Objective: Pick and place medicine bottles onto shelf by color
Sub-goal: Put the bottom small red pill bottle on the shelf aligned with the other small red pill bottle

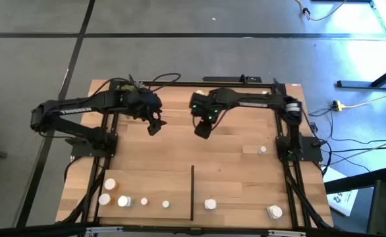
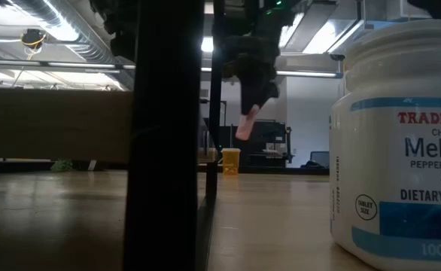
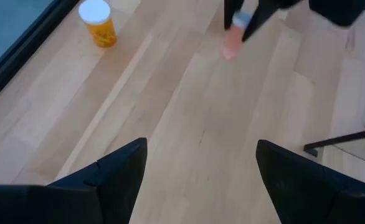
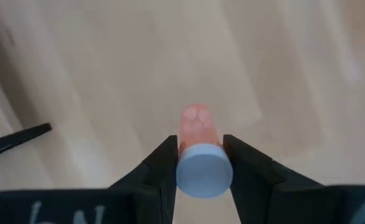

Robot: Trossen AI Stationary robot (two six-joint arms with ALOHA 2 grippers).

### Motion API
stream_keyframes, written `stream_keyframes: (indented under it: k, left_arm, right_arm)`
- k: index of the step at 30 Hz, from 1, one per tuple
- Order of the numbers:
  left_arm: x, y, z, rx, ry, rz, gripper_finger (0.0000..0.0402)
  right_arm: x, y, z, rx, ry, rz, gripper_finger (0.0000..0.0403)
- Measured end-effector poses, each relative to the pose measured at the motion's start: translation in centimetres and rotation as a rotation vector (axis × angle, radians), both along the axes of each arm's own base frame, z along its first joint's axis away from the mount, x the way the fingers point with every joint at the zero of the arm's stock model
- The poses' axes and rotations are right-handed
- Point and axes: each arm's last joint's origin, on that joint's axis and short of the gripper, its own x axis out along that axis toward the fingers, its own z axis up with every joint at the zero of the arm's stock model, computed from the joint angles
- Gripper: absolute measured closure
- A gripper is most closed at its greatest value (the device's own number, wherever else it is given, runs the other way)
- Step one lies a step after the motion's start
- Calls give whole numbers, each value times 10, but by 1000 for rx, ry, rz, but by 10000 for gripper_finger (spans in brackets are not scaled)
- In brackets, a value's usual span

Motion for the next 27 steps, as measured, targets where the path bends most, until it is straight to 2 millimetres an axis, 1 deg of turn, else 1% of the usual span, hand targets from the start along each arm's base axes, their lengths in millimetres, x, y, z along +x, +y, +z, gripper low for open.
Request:
stream_keyframes:
  k: [5, 12, 14, 23, 27]
  left_arm:
    - [-13, -3, 7, 2, -12, 1, 108]
    - [-17, -4, 13, 12, -53, 2, 108]
    - [-18, -4, 12, 10, -37, 4, 108]
    - [-18, -4, 12, 14, -40, 0, 108]
    - [-18, -4, 12, 15, -40, -1, 108]
  right_arm:
    - [21, -4, -22, 19, 32, 52, 285]
    - [31, -6, -51, 13, 106, 46, 285]
    - [32, -6, -57, 15, 126, 46, 285]
    - [32, -8, -58, -7, 133, 40, 285]
    - [33, -8, -63, -6, 140, 40, 285]
